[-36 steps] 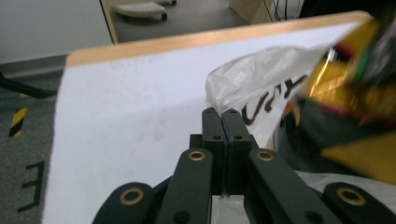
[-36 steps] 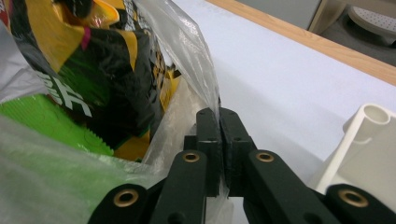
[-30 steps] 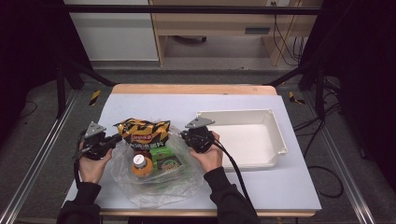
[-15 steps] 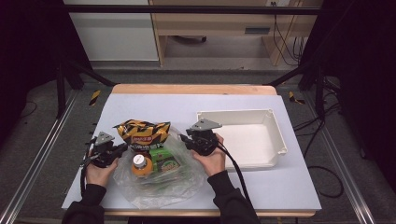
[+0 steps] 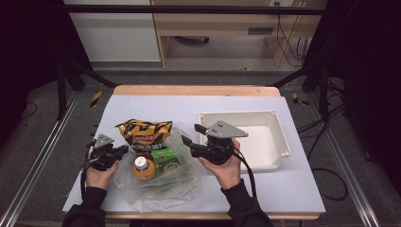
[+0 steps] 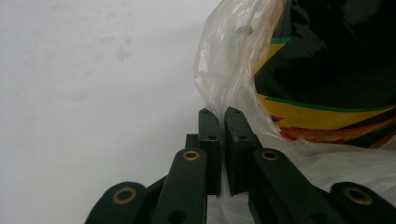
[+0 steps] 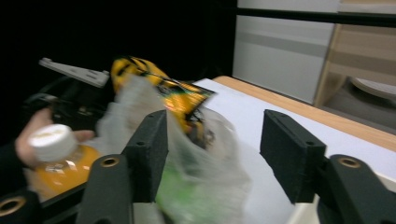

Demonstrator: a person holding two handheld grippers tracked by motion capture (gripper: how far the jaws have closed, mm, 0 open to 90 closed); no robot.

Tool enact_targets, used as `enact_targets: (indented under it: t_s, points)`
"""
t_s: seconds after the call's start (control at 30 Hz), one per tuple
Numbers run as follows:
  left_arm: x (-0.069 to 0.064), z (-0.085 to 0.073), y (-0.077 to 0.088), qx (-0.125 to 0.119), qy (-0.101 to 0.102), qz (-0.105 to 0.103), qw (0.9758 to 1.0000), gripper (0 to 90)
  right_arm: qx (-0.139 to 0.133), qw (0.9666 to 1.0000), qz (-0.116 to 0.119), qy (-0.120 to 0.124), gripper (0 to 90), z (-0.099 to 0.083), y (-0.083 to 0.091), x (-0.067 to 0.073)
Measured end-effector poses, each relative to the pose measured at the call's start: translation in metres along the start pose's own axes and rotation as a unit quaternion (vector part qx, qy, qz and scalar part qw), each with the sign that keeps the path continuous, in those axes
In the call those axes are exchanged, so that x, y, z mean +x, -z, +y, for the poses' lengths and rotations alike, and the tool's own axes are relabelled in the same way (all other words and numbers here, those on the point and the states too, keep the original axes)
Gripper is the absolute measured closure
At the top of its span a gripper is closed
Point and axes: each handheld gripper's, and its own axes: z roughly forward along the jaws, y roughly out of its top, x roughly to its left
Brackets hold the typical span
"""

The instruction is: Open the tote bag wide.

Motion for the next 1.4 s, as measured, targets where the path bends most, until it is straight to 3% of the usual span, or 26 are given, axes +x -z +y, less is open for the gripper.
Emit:
enact_targets:
  t_s: [0.13, 0.3, 0.5, 0.53, 0.57, 0.6, 0.67, 0.7, 0.73, 0.77, 0.83, 0.93, 1.03, 1.17, 1.4]
  points:
    - [0.0, 0.0, 0.001, -0.001, -0.002, -0.001, 1.0, 86.5, -0.018, 0.9997, 0.015, 0.012, 33.1, 0.012, -0.001, 0.018]
    - [-0.001, 0.001, 0.002, -0.004, -0.003, -0.001, 1.0, 86.5, -0.013, 0.9994, 0.024, 0.022, 27.6, 0.023, -0.01, 0.031]
    - [-0.002, 0.001, 0.002, -0.004, -0.005, -0.001, 1.0, 86.5, -0.02, 0.9988, 0.036, 0.029, 26.7, 0.031, -0.016, 0.043]
    - [-0.002, 0.001, 0.002, -0.004, -0.004, -0.002, 1.0, 86.6, -0.017, 0.9988, 0.035, 0.029, 26.8, 0.031, -0.018, 0.044]
    - [-0.003, 0.001, 0.002, -0.005, -0.004, -0.003, 1.0, 86.6, 0.004, 0.999, 0.03, 0.033, 27.7, 0.029, -0.023, 0.046]
    - [-0.003, 0.001, 0.002, -0.005, -0.004, -0.003, 1.0, 86.6, 0.022, 0.9986, 0.022, 0.042, 30.5, 0.026, -0.026, 0.045]
    - [-0.003, 0.001, 0.002, -0.006, -0.004, -0.003, 1.0, 86.7, 0.046, 0.9976, 0.014, 0.051, 44.3, 0.019, -0.029, 0.043]
    - [-0.003, 0.001, 0.002, -0.006, -0.004, -0.003, 1.0, 86.7, 0.046, 0.9976, 0.014, 0.051, 44.3, 0.019, -0.029, 0.043]
    - [-0.002, 0.001, 0.002, -0.006, -0.003, -0.003, 1.0, 86.8, 0.065, 0.997, 0.016, 0.039, 60.1, 0.012, -0.027, 0.037]
    - [-0.002, 0.001, 0.003, -0.005, -0.002, -0.005, 1.0, 86.8, 0.065, 0.997, 0.016, 0.039, 60.1, 0.012, -0.027, 0.037]
    - [-0.002, 0.0, 0.003, -0.005, -0.001, -0.005, 1.0, 86.9, 0.087, 0.9956, 0.015, 0.032, 75.1, 0.004, -0.021, 0.03]
    - [-0.002, 0.0, 0.002, -0.005, -0.002, -0.005, 1.0, 87.1, 0.12, 0.9925, 0.001, 0.024, 88.1, -0.017, -0.007, 0.018]
    - [-0.003, 0.0, 0.002, -0.003, -0.003, -0.005, 1.0, 87.2, 0.136, 0.9904, -0.013, 0.021, 88.9, -0.029, -0.002, 0.012]
    - [-0.003, -0.001, 0.0, 0.001, -0.004, -0.008, 1.0, 87.2, 0.163, 0.9863, -0.021, 0.002, 89.0, -0.061, 0.0, 0.004]
    - [-0.004, -0.002, -0.002, 0.004, -0.008, -0.008, 0.9999, 87.2, 0.163, 0.9861, -0.027, -0.015, 88.9, -0.088, -0.007, 0.006]
